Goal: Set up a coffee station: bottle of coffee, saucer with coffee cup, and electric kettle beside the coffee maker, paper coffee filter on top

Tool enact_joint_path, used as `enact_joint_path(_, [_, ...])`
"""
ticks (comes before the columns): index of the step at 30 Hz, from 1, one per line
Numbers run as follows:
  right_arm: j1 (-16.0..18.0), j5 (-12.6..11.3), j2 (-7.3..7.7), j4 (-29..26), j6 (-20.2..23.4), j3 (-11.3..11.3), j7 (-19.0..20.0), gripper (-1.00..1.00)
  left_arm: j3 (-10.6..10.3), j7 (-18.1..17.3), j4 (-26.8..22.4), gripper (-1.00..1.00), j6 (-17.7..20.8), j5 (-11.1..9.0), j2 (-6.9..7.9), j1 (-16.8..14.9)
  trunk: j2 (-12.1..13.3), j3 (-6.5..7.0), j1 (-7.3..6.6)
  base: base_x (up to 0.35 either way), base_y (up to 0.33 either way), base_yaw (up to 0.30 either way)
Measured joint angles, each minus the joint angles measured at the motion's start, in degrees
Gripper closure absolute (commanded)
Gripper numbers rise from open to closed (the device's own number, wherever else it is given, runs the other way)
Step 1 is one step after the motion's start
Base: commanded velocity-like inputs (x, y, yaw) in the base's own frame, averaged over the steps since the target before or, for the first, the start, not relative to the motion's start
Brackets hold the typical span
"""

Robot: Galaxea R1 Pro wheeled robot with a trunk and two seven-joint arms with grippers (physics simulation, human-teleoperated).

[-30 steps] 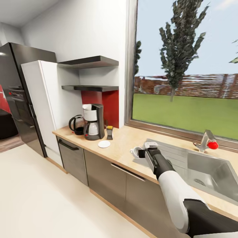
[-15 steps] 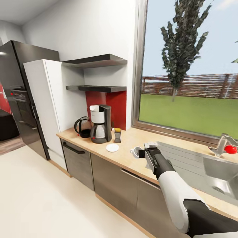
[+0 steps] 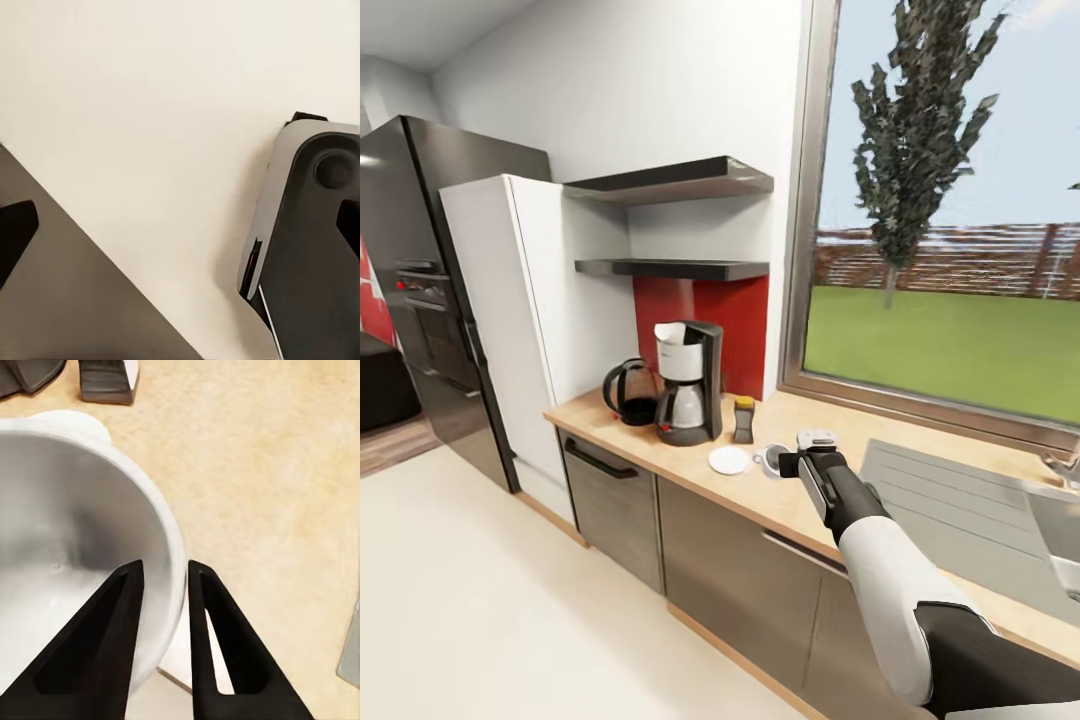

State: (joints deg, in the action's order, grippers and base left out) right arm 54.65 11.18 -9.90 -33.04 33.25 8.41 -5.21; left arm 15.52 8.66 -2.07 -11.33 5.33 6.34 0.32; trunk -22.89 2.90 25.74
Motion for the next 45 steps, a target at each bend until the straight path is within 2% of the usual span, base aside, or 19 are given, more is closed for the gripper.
enact_joint_path(16, [0.0, 0.0, 0.0, 0.1, 0.0, 0.0, 0.0, 1.0, 0.0, 0.0, 0.0, -1.0, 0.0, 0.0, -0.05, 0.0, 0.0, 0.0, 0.0, 0.195, 0.283, -0.001])
enact_joint_path(25, [0.0, 0.0, 0.01, 0.0, 0.0, 0.0, 0.0, 1.0, 0.0, 0.0, 0.0, -1.0, 0.0, 0.0, -0.04, 0.0, 0.0, 0.01, 0.0, 0.194, 0.27, -0.197])
enact_joint_path(30, [0.0, 0.2, -0.01, 0.4, 0.0, 0.1, -0.1, 1.0, -0.1, 0.0, -0.1, -1.0, 0.2, 0.0, 0.0, -0.1, 0.0, 0.0, 0.02, 0.075, 0.075, -0.116])
enact_joint_path(34, [0.0, 0.3, 0.23, 1.8, 0.0, 0.2, -0.1, 1.0, -0.1, 0.1, -0.1, -1.0, 0.2, 0.2, 0.0, -0.1, 0.0, 0.0, 0.02, 0.004, 0.004, -0.006])
enact_joint_path(37, [0.0, 0.1, 0.17, 5.4, 0.1, 0.2, -0.2, 1.0, -0.2, 0.2, -0.1, -1.0, 0.5, 0.4, 0.0, -0.1, 0.0, 0.0, 0.02, 0.0, 0.0, 0.0])
enact_joint_path(40, [0.0, 0.1, 0.12, 5.8, 1.6, 0.2, -0.3, 1.0, -0.3, 0.4, -0.1, -1.0, 0.6, 0.5, 0.0, -0.1, 0.0, 0.0, 0.02, 0.0, 0.0, 0.0])
enact_joint_path(43, [0.0, 0.2, 0.07, 5.6, 5.8, 0.2, -0.4, 1.0, -0.7, 0.5, -0.1, -1.0, 0.7, 0.6, 0.0, -0.1, 0.0, 0.0, 0.02, 0.0, 0.0, 0.0])
enact_joint_path(45, [0.0, 0.2, 0.06, 5.5, 6.6, 0.2, -0.4, 1.0, -0.9, 0.5, 0.0, -1.0, 0.7, 0.6, 0.0, -0.1, 0.0, 0.0, 0.02, 0.0, 0.0, 0.0])
